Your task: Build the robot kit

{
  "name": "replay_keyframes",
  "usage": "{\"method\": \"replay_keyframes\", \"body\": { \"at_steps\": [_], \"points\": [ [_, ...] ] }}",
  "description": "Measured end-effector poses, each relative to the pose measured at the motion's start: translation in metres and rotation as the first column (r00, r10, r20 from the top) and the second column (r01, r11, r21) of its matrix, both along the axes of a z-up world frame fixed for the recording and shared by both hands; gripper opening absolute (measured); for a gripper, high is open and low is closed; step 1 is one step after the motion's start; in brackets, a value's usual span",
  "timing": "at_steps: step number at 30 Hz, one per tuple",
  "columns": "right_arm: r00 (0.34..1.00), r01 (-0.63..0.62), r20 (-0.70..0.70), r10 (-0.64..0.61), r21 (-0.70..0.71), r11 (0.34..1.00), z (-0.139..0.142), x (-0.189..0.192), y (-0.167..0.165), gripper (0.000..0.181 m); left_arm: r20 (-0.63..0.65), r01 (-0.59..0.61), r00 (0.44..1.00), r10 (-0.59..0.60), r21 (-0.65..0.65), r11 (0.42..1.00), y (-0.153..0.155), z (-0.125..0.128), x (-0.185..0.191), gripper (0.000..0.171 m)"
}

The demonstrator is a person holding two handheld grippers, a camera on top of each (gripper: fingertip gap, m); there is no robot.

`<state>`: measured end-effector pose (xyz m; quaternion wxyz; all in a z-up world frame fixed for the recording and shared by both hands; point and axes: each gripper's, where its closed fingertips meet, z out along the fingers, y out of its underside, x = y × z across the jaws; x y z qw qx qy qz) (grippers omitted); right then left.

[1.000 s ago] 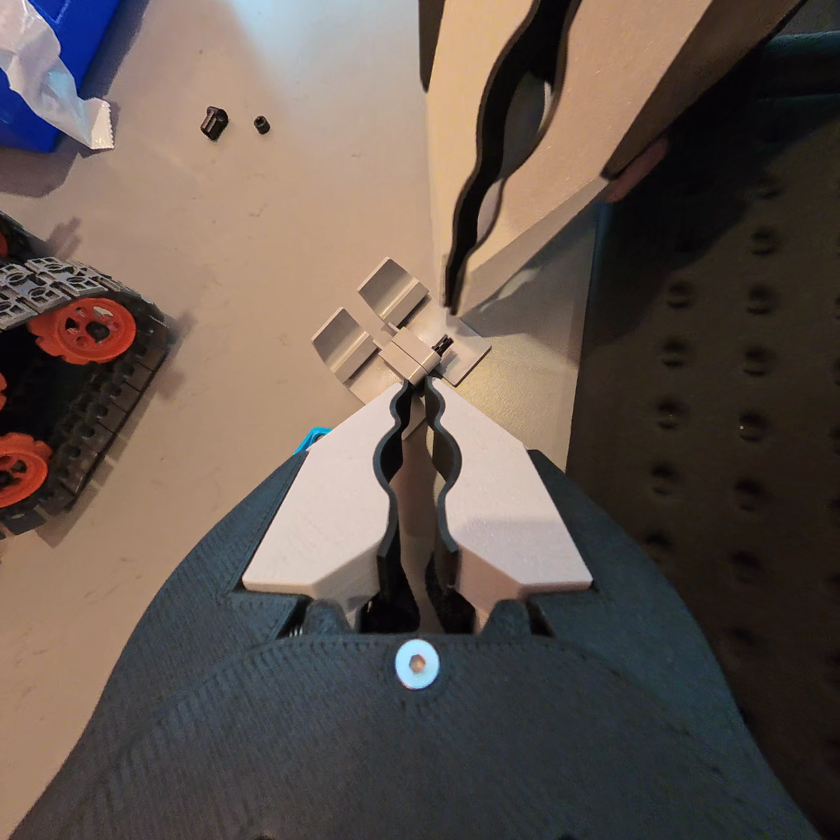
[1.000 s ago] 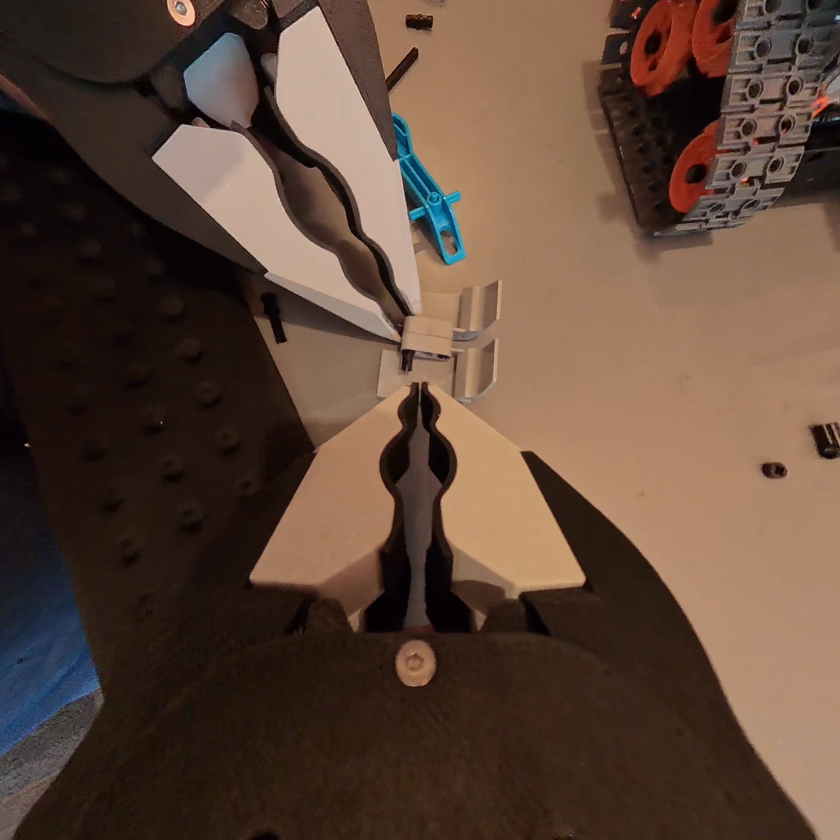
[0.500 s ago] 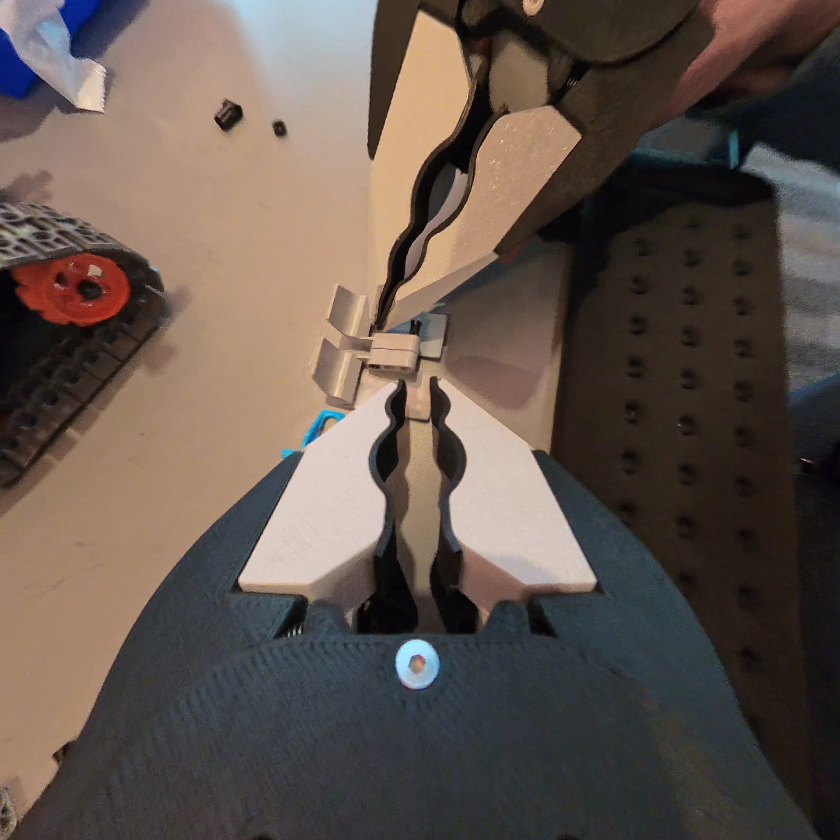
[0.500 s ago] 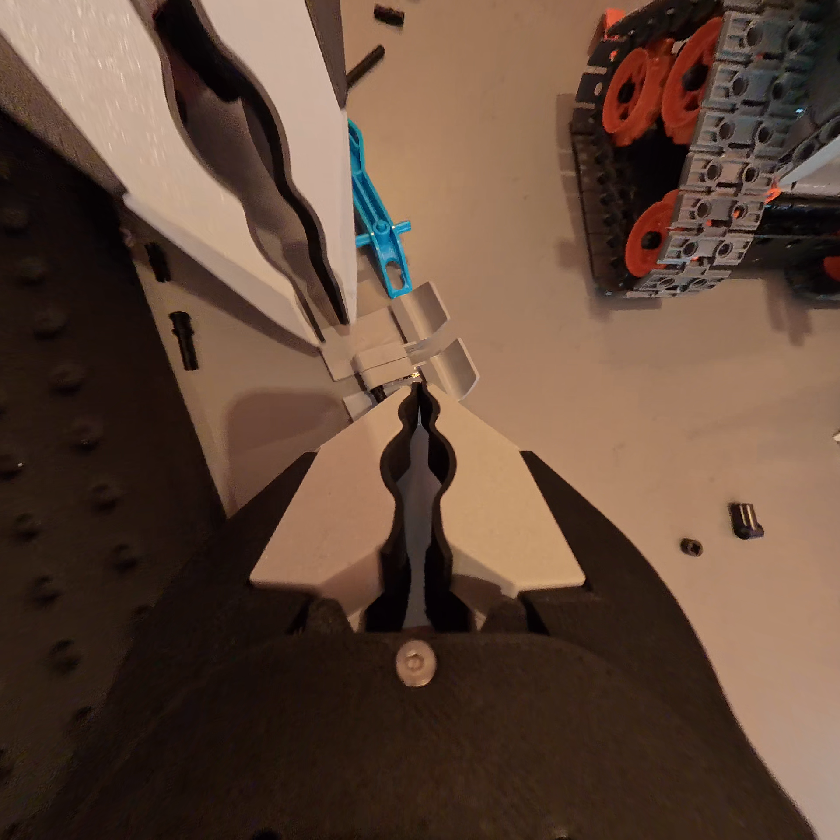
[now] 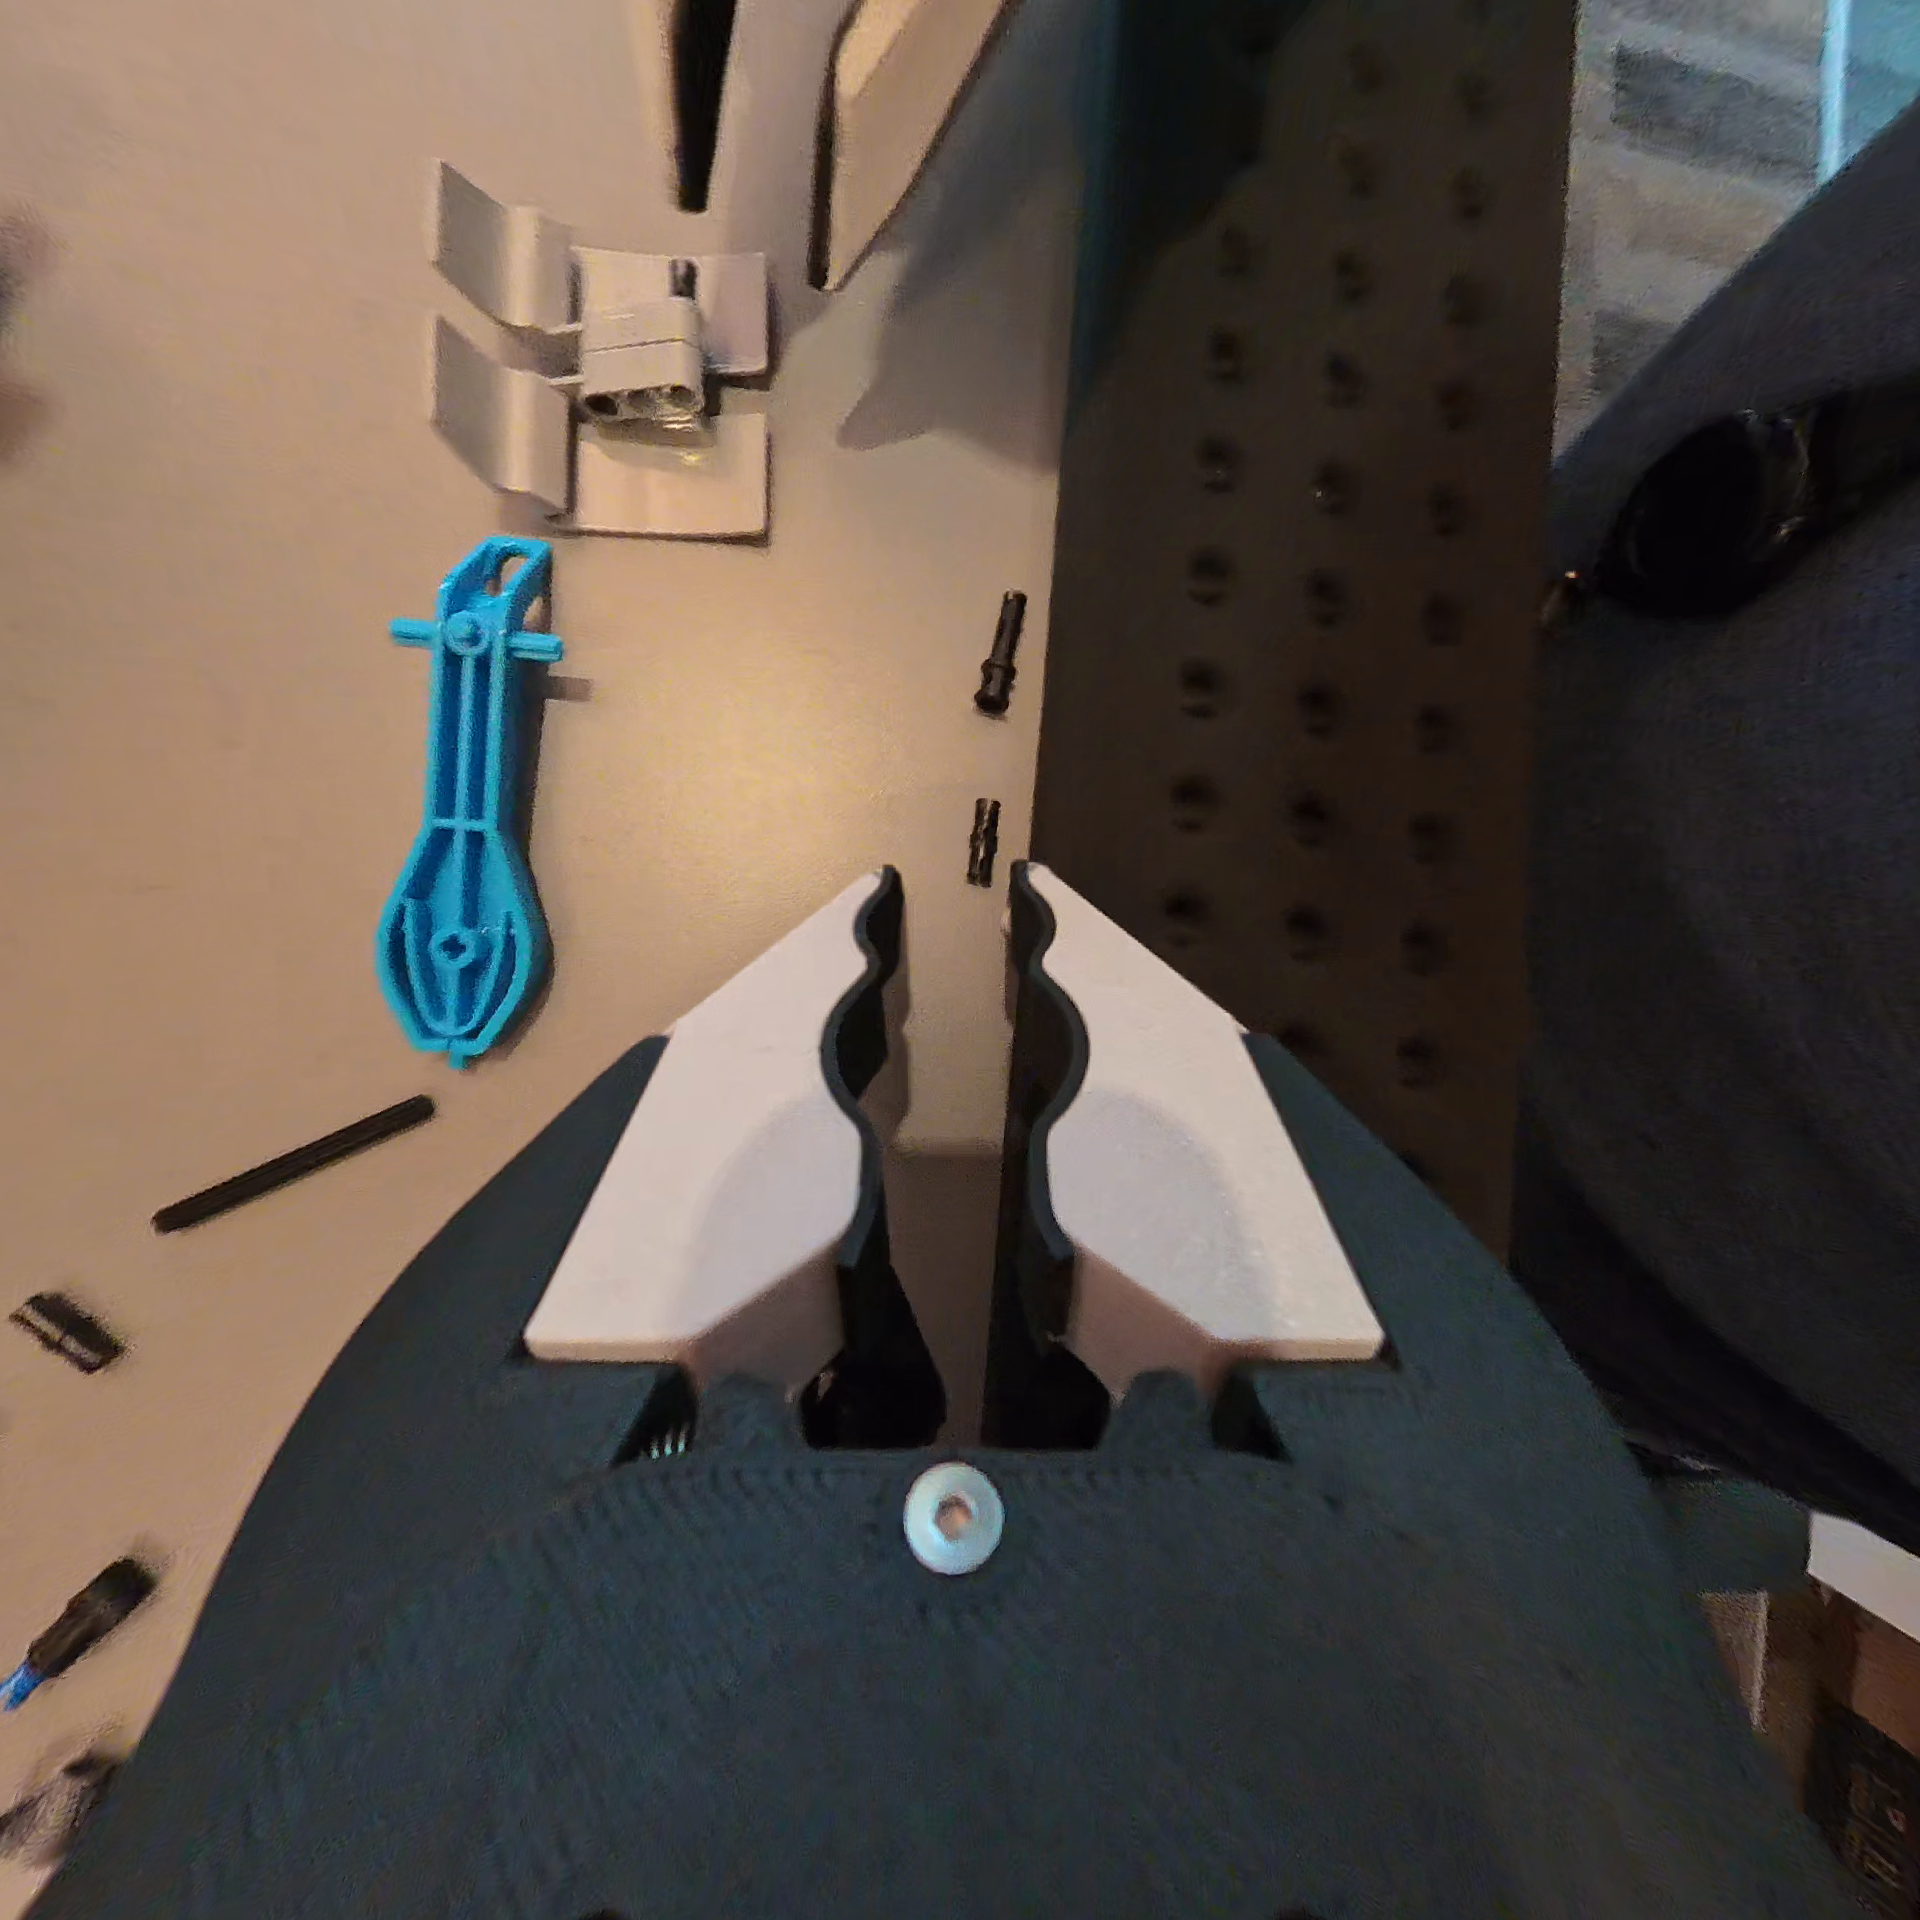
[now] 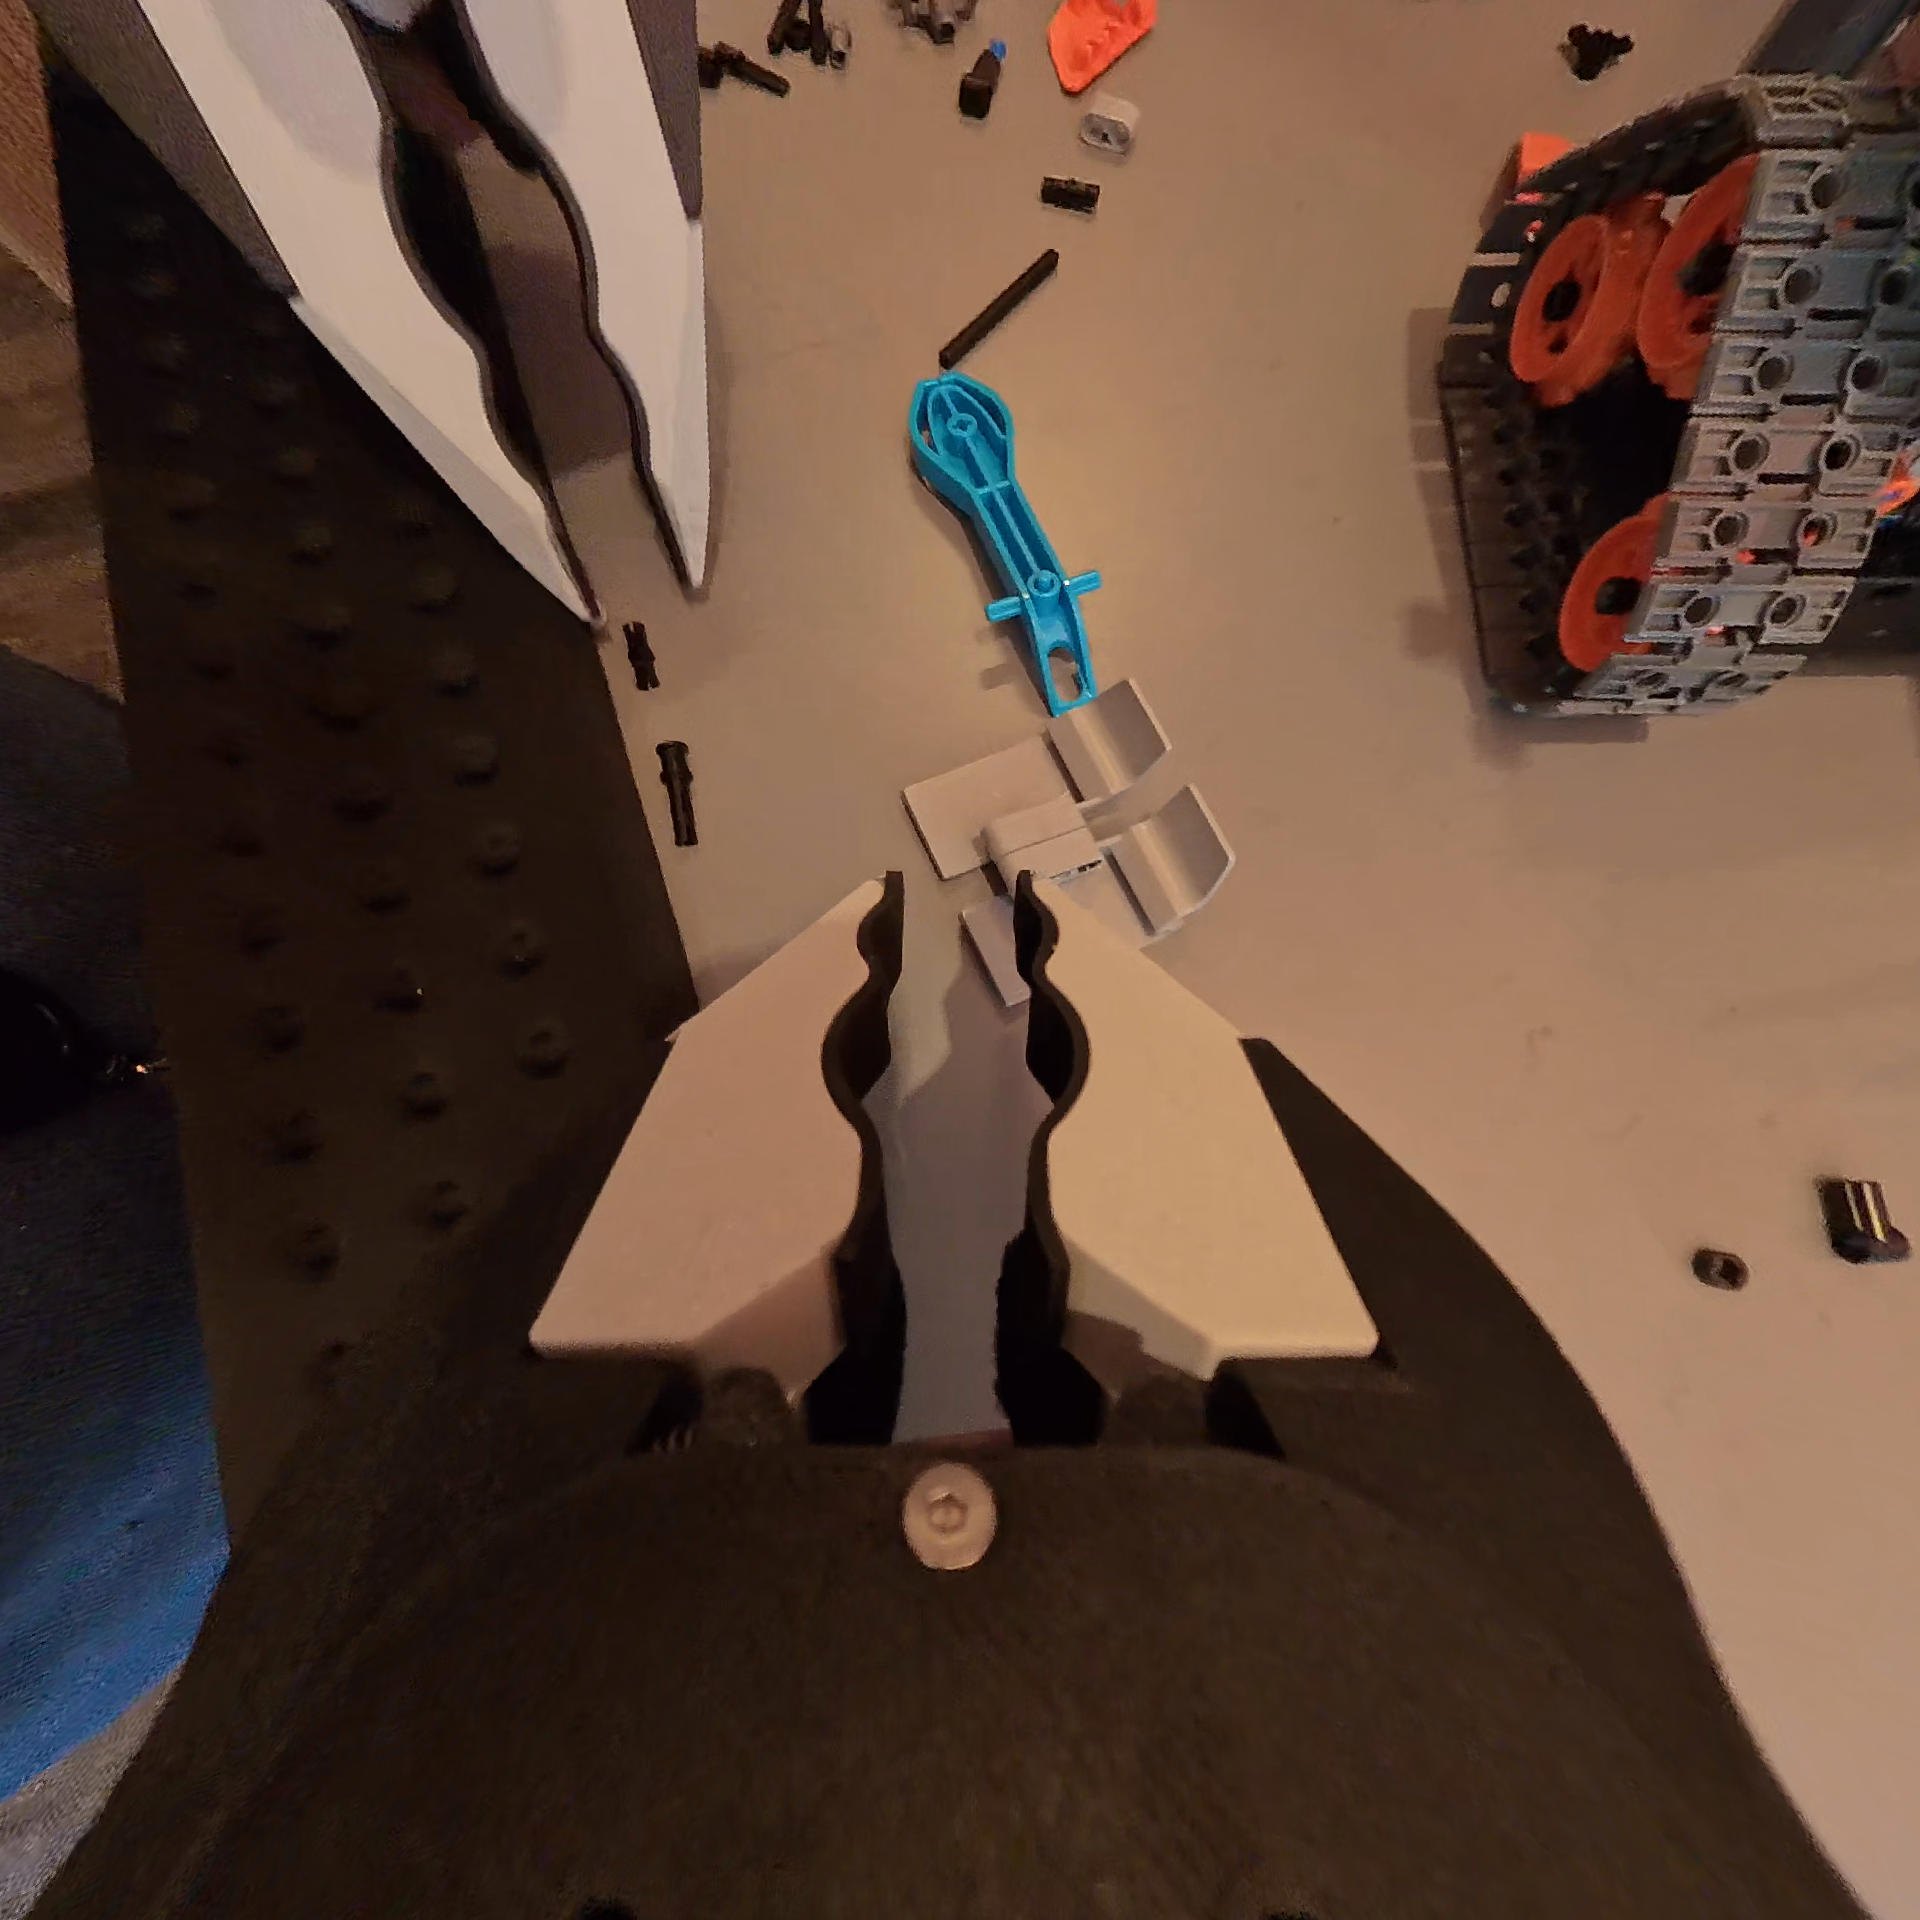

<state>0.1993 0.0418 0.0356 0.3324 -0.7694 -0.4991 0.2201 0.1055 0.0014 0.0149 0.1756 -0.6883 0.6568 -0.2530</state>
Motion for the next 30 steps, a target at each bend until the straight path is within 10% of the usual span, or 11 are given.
{"method": "replay_keyframes", "body": {
  "at_steps": [19, 30],
  "points": [
    [0.996, 0.022, -0.089, -0.017, 0.047, 0.999, 0.014, -0.017, -0.017, 0.013, 0.073, 0.128, 0.988, -0.134, 0.072, 0.989, 0.012, -0.006, 0.021, 0.002],
    [0.991, -0.017, -0.128, 0.027, 0.084, 0.996, 0.021, -0.049, -0.029, 0.009, 0.221, 0.307, 0.911, -0.348, 0.201, 0.930, 0.012, 0.036, 0.052, 0.002]
  ]
}}
